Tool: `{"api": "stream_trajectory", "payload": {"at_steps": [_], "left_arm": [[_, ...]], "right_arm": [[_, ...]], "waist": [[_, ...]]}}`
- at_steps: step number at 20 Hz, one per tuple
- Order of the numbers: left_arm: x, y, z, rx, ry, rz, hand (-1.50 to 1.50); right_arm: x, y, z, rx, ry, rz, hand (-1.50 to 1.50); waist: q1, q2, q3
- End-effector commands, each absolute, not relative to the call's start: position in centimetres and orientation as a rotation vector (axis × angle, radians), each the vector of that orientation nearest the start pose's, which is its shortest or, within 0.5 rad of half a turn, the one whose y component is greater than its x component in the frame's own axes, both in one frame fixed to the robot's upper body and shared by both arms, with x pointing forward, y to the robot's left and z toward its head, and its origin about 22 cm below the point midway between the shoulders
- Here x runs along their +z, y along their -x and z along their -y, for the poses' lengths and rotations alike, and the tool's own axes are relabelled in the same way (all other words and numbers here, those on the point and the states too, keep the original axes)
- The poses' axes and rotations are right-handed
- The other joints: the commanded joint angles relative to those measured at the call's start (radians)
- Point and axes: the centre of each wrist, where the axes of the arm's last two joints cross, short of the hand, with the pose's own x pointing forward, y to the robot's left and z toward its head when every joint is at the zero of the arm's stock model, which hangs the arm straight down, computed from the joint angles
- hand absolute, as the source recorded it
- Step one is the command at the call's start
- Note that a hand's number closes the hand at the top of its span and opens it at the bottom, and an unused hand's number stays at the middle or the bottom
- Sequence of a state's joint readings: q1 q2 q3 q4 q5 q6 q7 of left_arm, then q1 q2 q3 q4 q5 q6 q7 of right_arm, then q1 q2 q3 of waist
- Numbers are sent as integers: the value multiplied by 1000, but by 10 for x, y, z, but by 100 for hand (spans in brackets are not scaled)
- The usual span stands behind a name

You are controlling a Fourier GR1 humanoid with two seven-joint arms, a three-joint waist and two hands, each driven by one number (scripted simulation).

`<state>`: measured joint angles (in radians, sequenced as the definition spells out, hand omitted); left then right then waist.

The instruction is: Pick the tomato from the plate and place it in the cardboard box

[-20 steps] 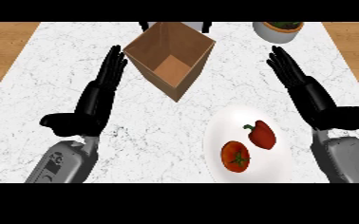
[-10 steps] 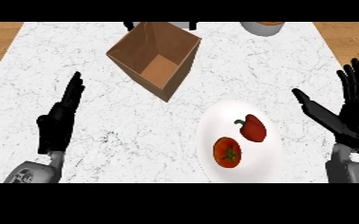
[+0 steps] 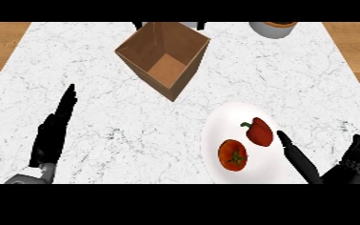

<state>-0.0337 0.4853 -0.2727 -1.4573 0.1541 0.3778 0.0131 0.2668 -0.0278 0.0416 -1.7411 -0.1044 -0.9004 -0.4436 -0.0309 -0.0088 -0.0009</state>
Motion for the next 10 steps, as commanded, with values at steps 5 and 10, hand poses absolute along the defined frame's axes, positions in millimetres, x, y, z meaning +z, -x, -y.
{"api": "stream_trajectory", "payload": {"at_steps": [5,10], "left_arm": [[-2,-237,-294,-206,-386,1441,0],[5,-238,-292,-231,-391,1464,0]], "right_arm": [[-39,-72,226,-220,972,1416,-150],[-33,-36,227,-12,871,1218,-150]], "waist": [[29,18,-8],[70,28,-10]]}}
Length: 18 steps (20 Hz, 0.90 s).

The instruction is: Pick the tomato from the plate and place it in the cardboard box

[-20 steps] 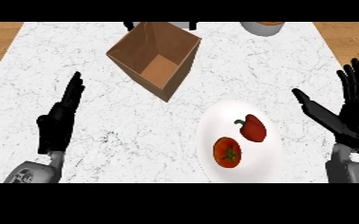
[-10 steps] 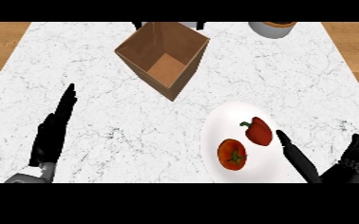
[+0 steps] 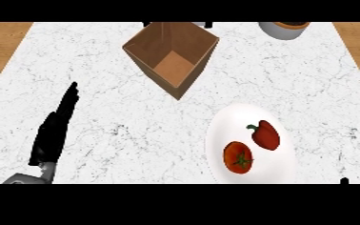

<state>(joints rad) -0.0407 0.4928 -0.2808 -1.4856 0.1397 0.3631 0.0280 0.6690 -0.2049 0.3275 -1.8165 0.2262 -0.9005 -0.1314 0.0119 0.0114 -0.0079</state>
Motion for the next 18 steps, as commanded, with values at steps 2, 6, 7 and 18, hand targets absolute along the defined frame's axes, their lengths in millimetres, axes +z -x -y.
{"api": "stream_trajectory", "payload": {"at_steps": [2,6,7,18], "left_arm": [[15,-241,-289,-236,-371,1462,0],[14,-242,-286,-232,-355,1473,0],[19,-248,-288,-232,-362,1464,0],[0,-232,-286,-198,-375,1444,0]], "right_arm": [[-20,-33,219,24,803,1171,-150],[6,-47,205,74,775,1122,-150],[12,-52,197,67,770,1116,-150],[49,-112,137,116,816,938,-150]], "waist": [[31,5,-1],[26,2,1],[22,2,2],[-7,-11,7]]}}
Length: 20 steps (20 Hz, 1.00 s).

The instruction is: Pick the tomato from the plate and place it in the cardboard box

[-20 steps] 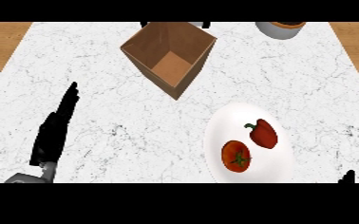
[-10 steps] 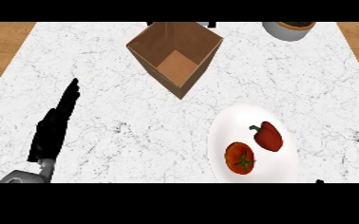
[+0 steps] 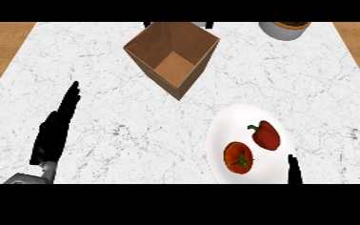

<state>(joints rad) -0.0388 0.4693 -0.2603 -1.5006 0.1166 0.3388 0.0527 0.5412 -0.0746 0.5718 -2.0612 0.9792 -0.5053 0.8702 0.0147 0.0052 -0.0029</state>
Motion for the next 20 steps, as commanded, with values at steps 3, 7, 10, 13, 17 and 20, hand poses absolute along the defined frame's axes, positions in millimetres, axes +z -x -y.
{"api": "stream_trajectory", "payload": {"at_steps": [3,7,10,13,17,20], "left_arm": [[1,-242,-297,-191,-382,1448,0],[5,-232,-290,-195,-370,1434,0],[8,-245,-276,-181,-391,1446,0],[-3,-236,-303,-197,-400,1460,0],[9,-257,-291,-190,-383,1449,0],[4,-237,-299,-196,-378,1446,0]], "right_arm": [[50,-129,128,132,819,919,-150],[51,-135,136,126,803,914,-150],[32,-137,133,137,796,928,-150],[31,-133,127,137,821,908,-150],[15,-141,123,127,813,912,-150],[21,-140,132,121,806,924,-150]], "waist": [[-13,-4,2],[-14,-6,3],[-17,-6,3],[-16,-6,3],[-19,-5,3],[-17,-6,3]]}}
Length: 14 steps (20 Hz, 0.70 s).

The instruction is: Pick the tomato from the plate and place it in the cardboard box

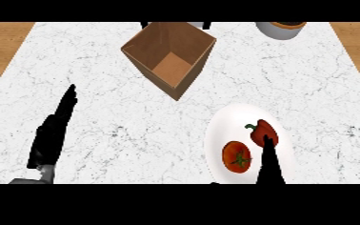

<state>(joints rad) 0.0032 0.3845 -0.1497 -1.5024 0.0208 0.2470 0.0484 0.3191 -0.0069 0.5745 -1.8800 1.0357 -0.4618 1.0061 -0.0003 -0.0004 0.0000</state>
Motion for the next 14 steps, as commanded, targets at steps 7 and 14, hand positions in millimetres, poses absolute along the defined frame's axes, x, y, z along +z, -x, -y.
{"api": "stream_trajectory", "payload": {"at_steps": [7,14], "left_arm": [[8,-242,-308,-195,-378,1452,0],[1,-231,-295,-188,-394,1428,0]], "right_arm": [[27,-153,119,107,806,916,-150],[13,-160,114,153,794,904,-150]], "waist": [[-1,0,0],[0,0,0]]}}
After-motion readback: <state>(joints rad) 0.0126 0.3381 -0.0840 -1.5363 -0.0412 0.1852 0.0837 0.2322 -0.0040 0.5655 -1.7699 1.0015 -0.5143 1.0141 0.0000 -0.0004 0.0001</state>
